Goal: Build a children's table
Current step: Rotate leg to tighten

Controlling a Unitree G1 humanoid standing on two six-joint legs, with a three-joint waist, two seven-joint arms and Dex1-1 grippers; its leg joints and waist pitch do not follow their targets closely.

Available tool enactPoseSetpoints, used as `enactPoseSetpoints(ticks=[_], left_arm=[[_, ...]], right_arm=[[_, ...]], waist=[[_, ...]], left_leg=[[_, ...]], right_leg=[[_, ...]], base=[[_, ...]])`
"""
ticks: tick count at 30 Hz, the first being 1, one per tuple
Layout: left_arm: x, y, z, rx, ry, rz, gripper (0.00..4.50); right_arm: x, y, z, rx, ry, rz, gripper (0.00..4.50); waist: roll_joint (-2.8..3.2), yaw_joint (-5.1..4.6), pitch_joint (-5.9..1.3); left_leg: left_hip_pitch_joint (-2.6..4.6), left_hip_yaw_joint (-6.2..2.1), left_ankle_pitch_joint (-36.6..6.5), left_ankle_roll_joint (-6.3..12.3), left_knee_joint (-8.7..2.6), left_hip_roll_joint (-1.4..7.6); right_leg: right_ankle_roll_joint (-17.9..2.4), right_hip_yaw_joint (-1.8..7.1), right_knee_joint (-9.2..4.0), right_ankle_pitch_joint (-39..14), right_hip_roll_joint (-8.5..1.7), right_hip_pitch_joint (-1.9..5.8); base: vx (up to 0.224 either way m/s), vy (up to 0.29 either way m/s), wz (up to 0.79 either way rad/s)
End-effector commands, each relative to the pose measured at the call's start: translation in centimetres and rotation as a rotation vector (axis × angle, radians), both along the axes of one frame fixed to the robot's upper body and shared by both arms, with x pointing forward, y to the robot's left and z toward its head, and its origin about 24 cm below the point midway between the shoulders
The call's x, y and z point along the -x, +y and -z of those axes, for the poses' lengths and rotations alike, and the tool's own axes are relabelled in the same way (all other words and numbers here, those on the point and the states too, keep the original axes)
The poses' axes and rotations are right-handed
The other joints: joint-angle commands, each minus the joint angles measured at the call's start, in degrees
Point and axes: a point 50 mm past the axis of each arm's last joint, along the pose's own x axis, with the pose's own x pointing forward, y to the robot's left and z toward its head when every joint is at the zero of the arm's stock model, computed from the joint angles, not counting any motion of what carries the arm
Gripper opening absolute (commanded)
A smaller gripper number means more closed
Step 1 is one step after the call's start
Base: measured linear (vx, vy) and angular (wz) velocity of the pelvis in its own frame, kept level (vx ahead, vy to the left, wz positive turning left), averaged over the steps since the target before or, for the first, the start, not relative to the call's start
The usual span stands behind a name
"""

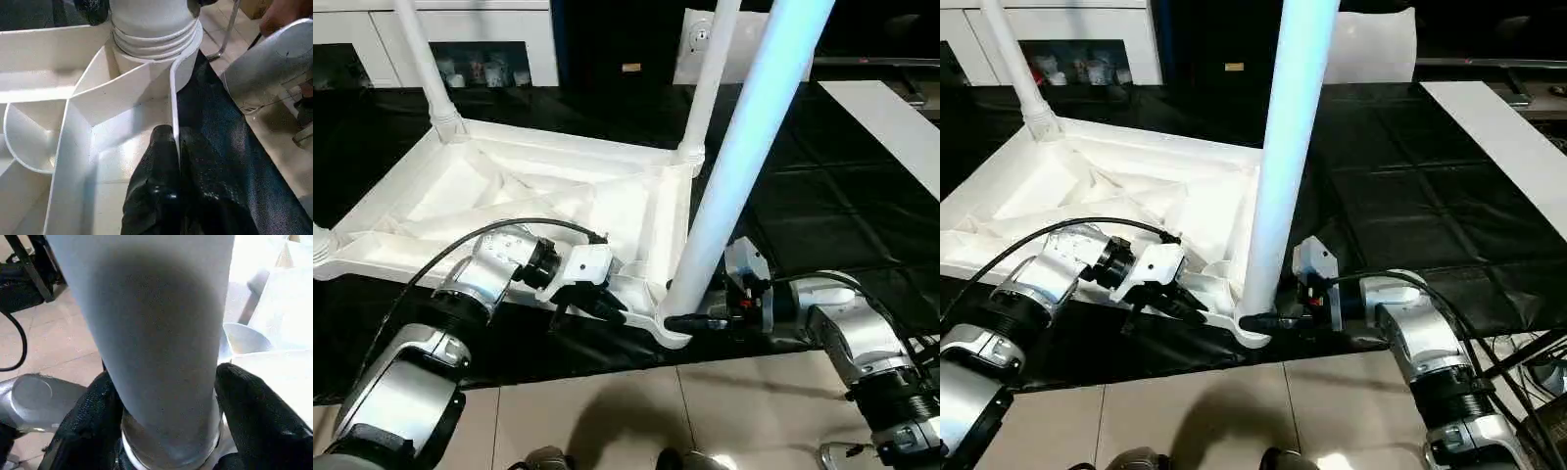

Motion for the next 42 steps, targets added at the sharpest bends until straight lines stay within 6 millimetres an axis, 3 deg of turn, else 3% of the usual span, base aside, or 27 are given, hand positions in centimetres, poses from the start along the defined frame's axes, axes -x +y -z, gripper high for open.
enactPoseSetpoints(ticks=[1, 7, 13, 16, 17, 19, 20, 22, 24, 25, 26, 28, 29, 30, 31, 33, 34, 35, 36, 38, 39, 40, 42], left_arm=[[0.2, -0.7, 0.0, -0.050, -0.006, 0.081, 0.00], [0.1, -0.6, -0.1, -0.057, -0.009, 0.081, 0.00], [0.0, -0.6, -0.1, -0.058, -0.008, 0.077, 0.00], [-0.1, -1.0, 0.0, -0.009, 0.023, 0.003, 0.00], [-0.1, -1.0, 0.0, -0.009, 0.023, 0.003, 0.00], [-0.5, -1.9, 0.0, 0.045, 0.035, -0.103, 0.00], [-0.6, -2.2, 0.0, 0.062, 0.038, -0.143, 0.00], [-0.9, -3.5, -0.1, 0.129, 0.059, -0.243, 0.00], [-1.2, -5.0, -0.2, 0.167, 0.044, -0.336, 0.00], [-1.2, -5.1, -0.2, 0.168, 0.043, -0.339, 0.00], [-1.6, -6.0, -0.3, 0.183, 0.030, -0.409, 0.00], [-2.0, -7.1, -0.4, 0.205, 0.022, -0.497, 0.00], [-2.1, -7.4, -0.5, 0.211, 0.022, -0.525, 0.00], [-2.4, -8.0, -0.6, 0.226, 0.008, -0.585, 0.00], [-2.6, -8.4, -0.7, 0.234, -0.002, -0.624, 0.00], [-3.0, -9.0, -0.9, 0.241, -0.039, -0.702, 0.00], [-3.2, -9.2, -1.1, 0.243, -0.057, -0.727, 0.00], [-3.2, -9.3, -1.1, 0.244, -0.065, -0.737, 0.00], [-3.3, -9.3, -1.3, 0.244, -0.086, -0.750, 0.00], [-3.3, -9.0, -1.2, 0.235, -0.112, -0.744, 0.00], [-3.3, -8.7, -1.2, 0.229, -0.120, -0.738, 0.00], [-3.3, -8.4, -1.1, 0.227, -0.121, -0.724, 0.00], [-3.1, -7.5, -0.9, 0.218, -0.113, -0.703, 0.00]], right_arm=[[-0.2, -0.2, -0.4, 0.001, 0.001, -0.005, 2.68], [0.0, -0.3, -0.4, -0.018, 0.022, -0.011, 2.21], [0.2, -0.1, -0.4, -0.025, 0.037, -0.023, 2.11], [0.8, 0.3, 0.1, -0.040, 0.067, -0.021, 2.10], [0.8, 0.3, 0.1, -0.040, 0.067, -0.021, 2.09], [1.0, 1.2, 0.7, -0.086, 0.097, 0.072, 2.09], [1.0, 1.5, 0.9, -0.101, 0.112, 0.118, 2.09], [0.8, 2.8, 1.3, -0.127, 0.118, 0.224, 2.09], [-0.1, 4.3, 2.0, -0.133, 0.125, 0.406, 2.09], [-0.2, 4.3, 2.0, -0.133, 0.126, 0.414, 2.09], [-0.8, 5.5, 2.2, -0.174, 0.162, 0.519, 2.09], [-1.6, 6.7, 2.3, -0.196, 0.187, 0.624, 2.09], [-1.8, 7.2, 2.3, -0.201, 0.194, 0.650, 2.09], [-2.2, 8.1, 2.3, -0.184, 0.188, 0.693, 2.09], [-2.4, 8.7, 2.3, -0.170, 0.182, 0.719, 2.09], [-3.3, 10.0, 1.9, -0.162, 0.190, 0.800, 2.09], [-3.7, 10.6, 1.6, -0.169, 0.184, 0.823, 2.09], [-3.9, 10.8, 1.5, -0.172, 0.181, 0.832, 2.09], [-4.2, 11.2, 1.2, -0.190, 0.173, 0.845, 2.44], [-4.4, 11.1, 0.9, -0.212, 0.166, 0.860, 2.65], [-4.4, 10.8, 0.9, -0.216, 0.158, 0.864, 2.78], [-4.4, 10.5, 0.9, -0.217, 0.148, 0.861, 2.86], [-4.3, 9.5, 1.0, -0.207, 0.115, 0.856, 3.14]], waist=[[-0.18, -0.12, -4.92], [-0.01, -0.13, -4.91], [-0.03, -0.12, -4.83], [0.32, -0.04, -4.74], [0.17, 0.05, -4.76], [0.44, 0.12, -4.61], [0.23, -0.03, -4.41], [0.46, -0.43, -3.89], [0.14, -1.55, -3.23], [0.20, -1.87, -3.29], [0.28, -2.86, -3.39], [0.53, -4.35, -3.42], [1.58, -5.16, -3.30], [2.07, -6.34, -3.14], [2.45, -7.14, -2.89], [2.27, -7.97, -2.69], [2.27, -8.20, -2.69], [2.22, -8.95, -2.63], [1.87, -9.34, -2.61], [1.91, -9.96, -2.87], [2.24, -10.38, -2.78], [2.43, -10.44, -2.91], [2.03, -10.42, -3.18]], left_leg=[[0.01, -0.47, -5.46, 4.29, -3.84, 3.06], [0.07, -0.58, -5.57, 3.95, -3.88, 3.17], [0.09, -0.58, -5.89, 3.87, -3.91, 3.14], [0.15, -0.58, -6.00, 3.82, -3.95, 3.20], [0.17, -0.60, -5.87, 3.92, -3.95, 3.25], [0.22, -0.61, -6.10, 3.62, -4.03, 3.41], [0.28, -0.64, -7.27, 3.12, -4.20, 3.33], [0.60, -0.76, -10.35, 1.87, -4.31, 2.86], [1.05, -1.04, -13.72, 0.33, -4.11, 2.00], [1.04, -1.25, -14.28, 0.02, -4.05, 1.88], [1.21, -1.37, -15.11, -0.03, -3.86, 1.72], [0.49, -2.01, -16.39, 0.30, -4.27, 2.24], [0.90, -2.36, -19.47, 0.48, -4.48, 2.88], [1.53, -2.72, -23.90, 0.33, -4.70, 3.68], [1.56, -3.25, -28.76, 0.18, -5.51, 4.53], [1.80, -3.38, -33.08, -0.15, -5.92, 4.61], [2.24, -3.19, -33.18, -0.32, -5.65, 4.21], [2.77, -2.72, -31.43, -0.34, -4.64, 3.07], [2.61, -2.46, -28.15, 0.30, -3.71, 2.14], [1.91, -2.55, -25.68, 0.99, -3.59, 2.24], [1.19, -3.14, -26.70, 0.83, -4.19, 2.89], [1.15, -3.38, -27.42, 0.67, -4.41, 3.18], [1.09, -3.23, -25.78, 0.74, -4.62, 2.91]], right_leg=[[-9.92, 3.64, -3.61, -18.77, -4.82, 4.05], [-9.81, 3.62, -3.57, -18.79, -4.74, 3.98], [-9.60, 3.61, -3.71, -19.51, -4.74, 3.97], [-9.91, 3.65, -3.67, -18.84, -4.71, 3.94], [-10.19, 3.67, -3.60, -18.15, -4.69, 3.94], [-10.70, 3.77, -3.51, -17.66, -4.83, 3.83], [-10.18, 3.66, -3.90, -19.71, -4.74, 3.90], [-8.03, 3.33, -5.00, -26.64, -4.82, 3.65], [-3.27, 2.26, -6.81, -37.71, -4.78, 3.47], [-2.15, 1.89, -7.03, -39.27, -4.73, 3.51], [-0.54, 1.31, -7.76, -40.66, -4.69, 3.55], [-0.02, 0.47, -8.00, -38.73, -4.65, 4.27], [-0.31, -0.38, -8.28, -37.47, -4.66, 4.23], [-0.82, -1.33, -8.51, -35.12, -4.67, 4.37], [-1.29, -1.71, -7.91, -31.54, -4.38, 4.86], [-1.15, -1.53, -7.49, -30.84, -4.51, 4.89], [-1.04, -1.50, -7.89, -32.30, -4.68, 4.52], [-0.59, -2.04, -9.15, -35.96, -5.06, 3.90], [1.15, -3.12, -10.43, -39.60, -5.35, 4.10], [2.48, -3.89, -10.49, -39.35, -5.73, 4.67], [2.57, -3.75, -9.90, -37.92, -5.79, 5.09], [2.18, -3.44, -9.48, -36.75, -5.83, 5.11], [-0.34, -2.30, -8.93, -33.42, -6.10, 4.70]], base=[[0.000, 0.000, 0.00], [0.000, 0.000, 0.00], [0.000, 0.000, 0.00], [0.000, 0.000, 0.00], [0.000, 0.000, 0.00], [0.000, 0.000, 0.00], [0.000, 0.000, 0.00], [0.000, 0.000, 0.00], [0.000, 0.000, 0.00], [0.000, 0.000, 0.00], [0.000, 0.000, 0.00], [0.000, 0.000, 0.00], [0.000, 0.000, 0.00], [0.000, 0.000, 0.00], [0.000, 0.000, 0.00], [0.000, 0.000, 0.00], [0.000, 0.000, 0.00], [0.000, 0.000, 0.00], [0.000, 0.000, 0.00], [0.000, 0.000, 0.00], [0.000, 0.000, 0.00], [0.000, 0.000, 0.00], [0.000, 0.000, 0.00]])
